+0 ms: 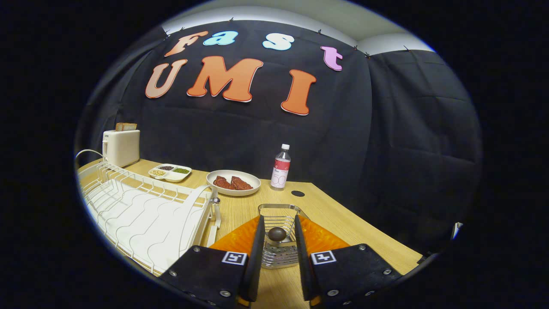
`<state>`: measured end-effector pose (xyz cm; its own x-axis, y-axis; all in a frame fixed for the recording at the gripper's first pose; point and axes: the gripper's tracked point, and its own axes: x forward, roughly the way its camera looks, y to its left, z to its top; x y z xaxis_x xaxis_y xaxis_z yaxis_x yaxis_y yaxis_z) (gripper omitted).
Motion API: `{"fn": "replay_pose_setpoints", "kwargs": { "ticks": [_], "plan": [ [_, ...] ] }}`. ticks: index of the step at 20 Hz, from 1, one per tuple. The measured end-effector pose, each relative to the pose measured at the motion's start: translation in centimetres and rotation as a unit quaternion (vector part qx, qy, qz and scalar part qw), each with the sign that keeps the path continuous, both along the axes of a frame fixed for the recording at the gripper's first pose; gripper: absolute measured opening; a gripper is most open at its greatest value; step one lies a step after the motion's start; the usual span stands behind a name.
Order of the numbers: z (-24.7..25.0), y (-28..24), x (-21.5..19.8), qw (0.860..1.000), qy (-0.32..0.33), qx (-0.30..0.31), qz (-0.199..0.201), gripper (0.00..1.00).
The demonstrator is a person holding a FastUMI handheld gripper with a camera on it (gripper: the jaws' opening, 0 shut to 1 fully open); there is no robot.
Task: Take the plate from the dish rack, then take the spoon from the basket and place it into the plate.
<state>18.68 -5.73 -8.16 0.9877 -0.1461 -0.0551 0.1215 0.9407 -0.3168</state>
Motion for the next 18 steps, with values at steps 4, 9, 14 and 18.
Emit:
{"fn": "replay_pose_setpoints", "kwargs": {
  "ticks": [4, 9, 14, 18],
  "plan": [
    [0.0, 0.3, 0.3, 1.000, -0.001, 0.006, 0.003, 0.09],
    [1.6, 0.5, -0.5, 1.000, -0.016, 0.009, 0.006, 0.05],
    [5.7, 1.0, -2.4, 0.998, -0.053, 0.014, 0.014, 0.05],
    [9.1, 2.1, -5.0, 0.996, -0.080, 0.017, 0.026, 0.05]
  ]
}}
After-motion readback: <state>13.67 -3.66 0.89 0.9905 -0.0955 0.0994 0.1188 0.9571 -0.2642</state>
